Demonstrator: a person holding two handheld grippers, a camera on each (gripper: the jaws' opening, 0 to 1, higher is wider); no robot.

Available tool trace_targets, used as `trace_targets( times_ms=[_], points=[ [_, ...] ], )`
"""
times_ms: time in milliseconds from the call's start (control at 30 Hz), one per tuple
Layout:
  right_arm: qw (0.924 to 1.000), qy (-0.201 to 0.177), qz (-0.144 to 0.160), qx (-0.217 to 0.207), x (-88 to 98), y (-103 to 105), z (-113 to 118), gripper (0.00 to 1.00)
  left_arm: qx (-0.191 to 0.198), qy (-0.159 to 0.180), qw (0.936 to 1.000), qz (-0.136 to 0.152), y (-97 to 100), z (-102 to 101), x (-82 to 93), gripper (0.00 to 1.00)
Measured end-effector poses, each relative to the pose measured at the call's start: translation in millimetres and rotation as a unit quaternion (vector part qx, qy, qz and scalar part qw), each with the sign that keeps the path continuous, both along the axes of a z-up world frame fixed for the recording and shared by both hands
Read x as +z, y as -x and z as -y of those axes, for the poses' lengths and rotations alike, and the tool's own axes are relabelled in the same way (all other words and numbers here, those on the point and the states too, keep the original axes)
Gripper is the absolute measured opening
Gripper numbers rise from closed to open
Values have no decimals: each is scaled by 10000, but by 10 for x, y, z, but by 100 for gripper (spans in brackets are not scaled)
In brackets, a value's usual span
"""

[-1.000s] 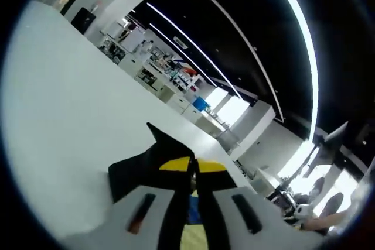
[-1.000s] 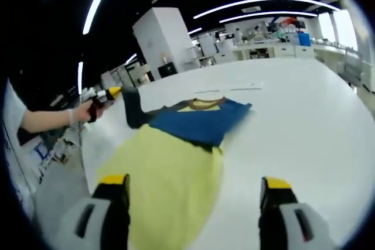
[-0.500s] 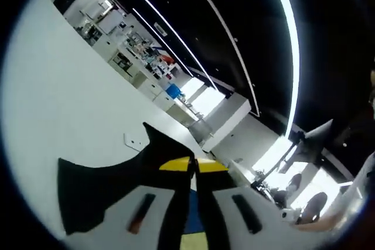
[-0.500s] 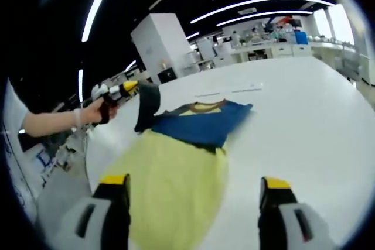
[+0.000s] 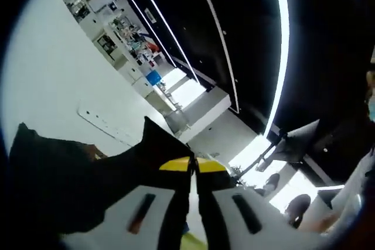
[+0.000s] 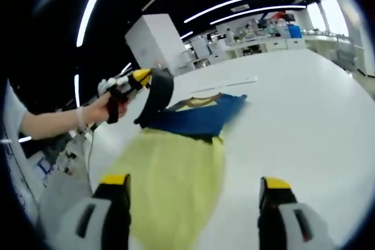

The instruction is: Fold the garment on the visible template until the final outline fits inside the template.

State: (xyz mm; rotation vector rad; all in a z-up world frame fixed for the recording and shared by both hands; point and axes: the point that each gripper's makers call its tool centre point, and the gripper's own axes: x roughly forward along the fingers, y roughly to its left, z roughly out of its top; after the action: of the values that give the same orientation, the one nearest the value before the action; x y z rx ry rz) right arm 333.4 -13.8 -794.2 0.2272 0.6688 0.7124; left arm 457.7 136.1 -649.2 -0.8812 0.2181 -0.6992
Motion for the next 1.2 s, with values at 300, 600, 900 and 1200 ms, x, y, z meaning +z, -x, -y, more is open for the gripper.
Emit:
trace_targets(
  times_ms=[300, 600, 900, 1200],
  points=[
    [10000, -18, -92, 34, -26, 88, -24, 91, -300, 230, 9982, -456, -28, 410, -370, 0],
    [9997, -88, -199, -140, -53, 148, 29, 90, -846, -130, 9927, -847, -216, 420, -1059, 0],
    [9995, -110, -225, -201, -53, 159, 46, 90, -1221, -658, 9843, -1090, -167, 417, -1528, 0],
    [9994, -94, -272, -215, -73, 173, 47, 90, -1183, -683, 9840, -1143, -126, 483, -1551, 0]
  ],
)
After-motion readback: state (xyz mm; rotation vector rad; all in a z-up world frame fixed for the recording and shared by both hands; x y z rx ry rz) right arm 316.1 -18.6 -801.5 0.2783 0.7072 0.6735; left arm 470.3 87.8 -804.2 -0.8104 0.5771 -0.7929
